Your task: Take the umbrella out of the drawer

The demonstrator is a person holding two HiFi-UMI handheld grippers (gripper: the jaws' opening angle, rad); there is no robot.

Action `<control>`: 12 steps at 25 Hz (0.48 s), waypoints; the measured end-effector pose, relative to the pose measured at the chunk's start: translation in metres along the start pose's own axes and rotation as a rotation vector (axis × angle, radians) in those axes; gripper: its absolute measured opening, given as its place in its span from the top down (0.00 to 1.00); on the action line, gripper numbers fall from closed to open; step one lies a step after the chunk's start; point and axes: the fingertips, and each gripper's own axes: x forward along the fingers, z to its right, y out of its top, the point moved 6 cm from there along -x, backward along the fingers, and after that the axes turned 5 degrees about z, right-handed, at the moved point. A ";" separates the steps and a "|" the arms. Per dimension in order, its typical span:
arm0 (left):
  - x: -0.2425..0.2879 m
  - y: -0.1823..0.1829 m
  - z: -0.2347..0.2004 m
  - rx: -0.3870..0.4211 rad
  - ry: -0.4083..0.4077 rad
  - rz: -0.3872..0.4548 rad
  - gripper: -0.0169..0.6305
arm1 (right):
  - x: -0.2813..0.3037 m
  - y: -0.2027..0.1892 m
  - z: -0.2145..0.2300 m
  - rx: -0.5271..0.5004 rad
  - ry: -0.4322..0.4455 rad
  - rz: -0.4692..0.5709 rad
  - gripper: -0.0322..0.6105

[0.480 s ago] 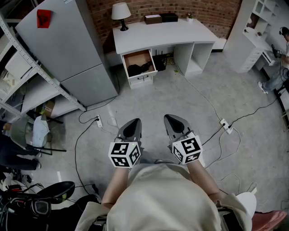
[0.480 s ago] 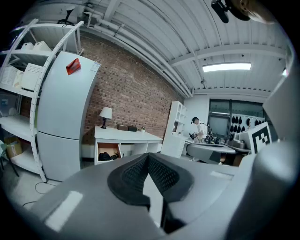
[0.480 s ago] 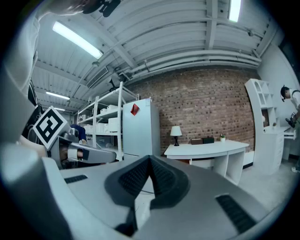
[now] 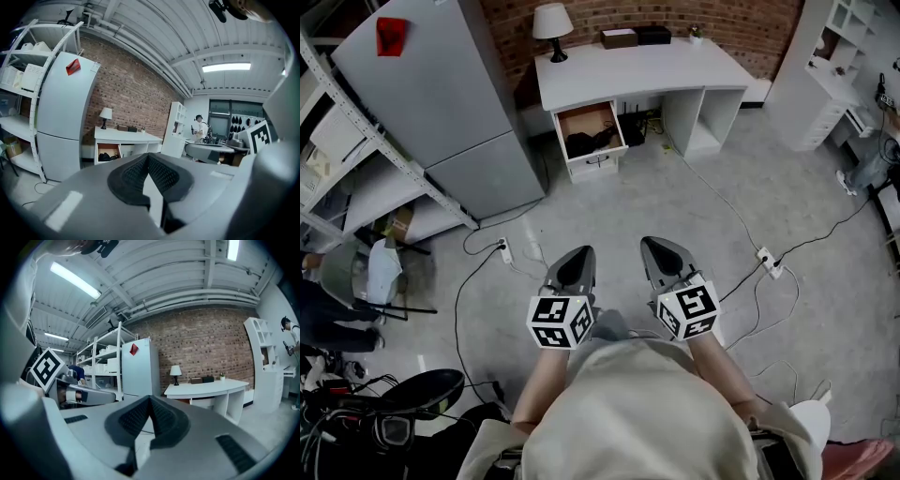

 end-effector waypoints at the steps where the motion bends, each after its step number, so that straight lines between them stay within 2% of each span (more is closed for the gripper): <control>1: 0.000 0.001 -0.002 -0.006 0.008 0.005 0.95 | 0.001 0.000 0.000 -0.002 0.000 0.002 0.95; 4: 0.000 0.001 -0.007 -0.019 0.016 0.017 0.95 | 0.004 -0.001 0.000 0.001 0.004 0.006 0.95; 6: 0.003 0.000 -0.010 -0.026 -0.003 0.010 0.94 | 0.008 -0.004 0.001 0.015 0.010 0.005 0.91; 8: 0.009 -0.002 -0.013 -0.022 -0.021 -0.004 0.79 | 0.012 -0.007 0.004 0.021 0.015 0.004 0.83; 12: 0.025 -0.002 -0.020 -0.004 -0.037 -0.017 0.72 | 0.026 -0.008 0.014 0.019 0.027 0.003 0.65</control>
